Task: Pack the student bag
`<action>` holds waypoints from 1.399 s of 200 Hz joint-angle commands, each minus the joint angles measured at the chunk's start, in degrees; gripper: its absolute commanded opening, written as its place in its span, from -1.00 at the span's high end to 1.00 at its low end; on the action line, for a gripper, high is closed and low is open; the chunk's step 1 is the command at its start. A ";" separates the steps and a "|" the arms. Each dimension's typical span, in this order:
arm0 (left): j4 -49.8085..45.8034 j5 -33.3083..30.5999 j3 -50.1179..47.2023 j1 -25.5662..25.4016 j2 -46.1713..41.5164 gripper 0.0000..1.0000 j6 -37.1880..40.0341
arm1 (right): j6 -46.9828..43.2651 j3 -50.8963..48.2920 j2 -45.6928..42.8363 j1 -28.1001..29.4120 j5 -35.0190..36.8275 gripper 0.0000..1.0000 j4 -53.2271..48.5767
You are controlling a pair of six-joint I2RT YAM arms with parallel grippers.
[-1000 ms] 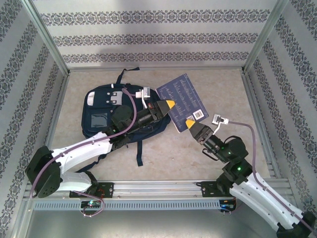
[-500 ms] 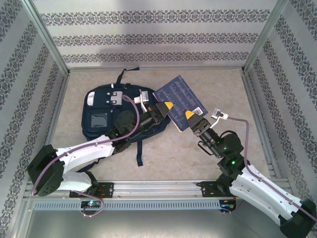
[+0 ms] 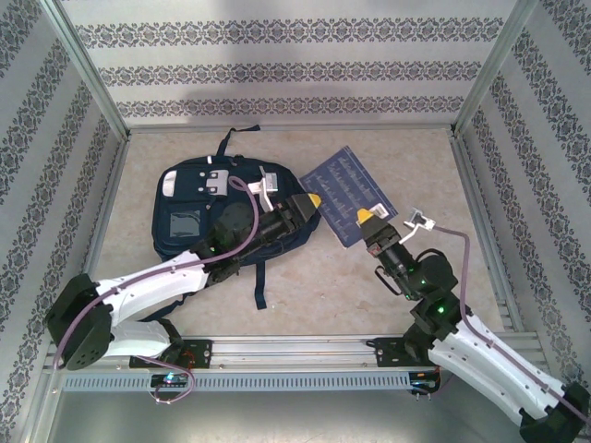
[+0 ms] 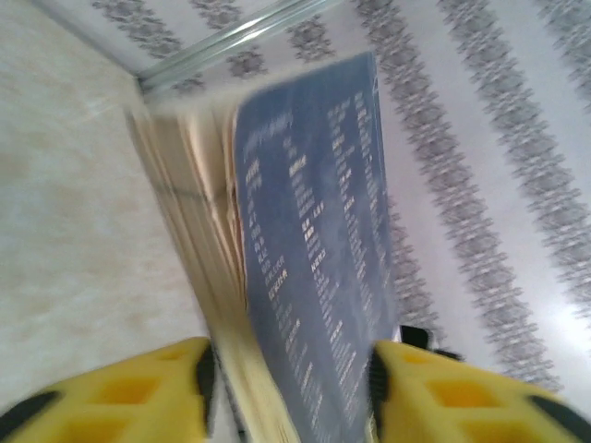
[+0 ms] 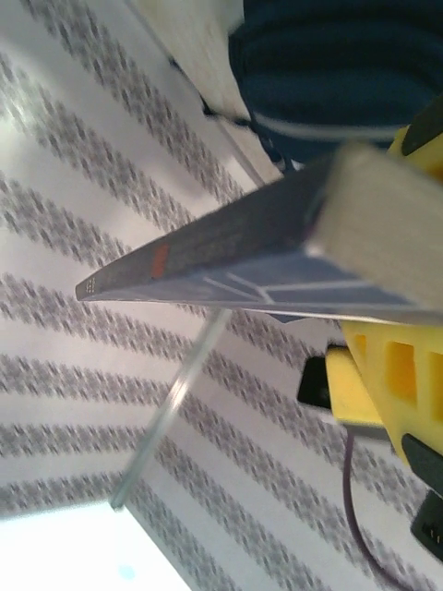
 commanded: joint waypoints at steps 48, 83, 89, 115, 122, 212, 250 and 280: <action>-45.18 4.28 17.05 16.06 5.21 -0.31 21.28 | -4.02 -1.37 -11.84 -6.84 2.92 1.00 -28.21; -55.73 8.33 27.14 22.42 17.70 -0.30 28.73 | -5.39 -0.86 -11.22 -7.94 -0.33 1.00 -32.66; -56.22 9.45 28.38 23.22 19.55 -0.30 29.29 | -5.55 -0.87 -11.37 -7.94 -0.67 1.00 -33.09; -57.04 11.98 32.78 24.94 26.68 -0.23 30.96 | -5.84 -1.64 -12.87 -8.07 -1.84 1.00 -34.51; -57.11 12.32 33.73 25.20 28.33 -0.20 31.10 | -5.78 -1.93 -13.49 -8.11 -1.99 1.00 -34.93; -56.75 15.73 37.40 25.66 34.61 0.48 33.52 | -3.82 -6.99 -16.79 -8.38 -4.12 1.00 -35.92; -59.48 14.20 38.86 25.68 37.12 0.48 34.48 | -3.46 -7.47 -15.97 -8.47 -4.46 1.00 -34.98; -62.92 13.09 41.50 25.70 40.24 0.49 35.58 | -3.24 -7.73 -15.96 -8.55 -4.77 1.00 -34.85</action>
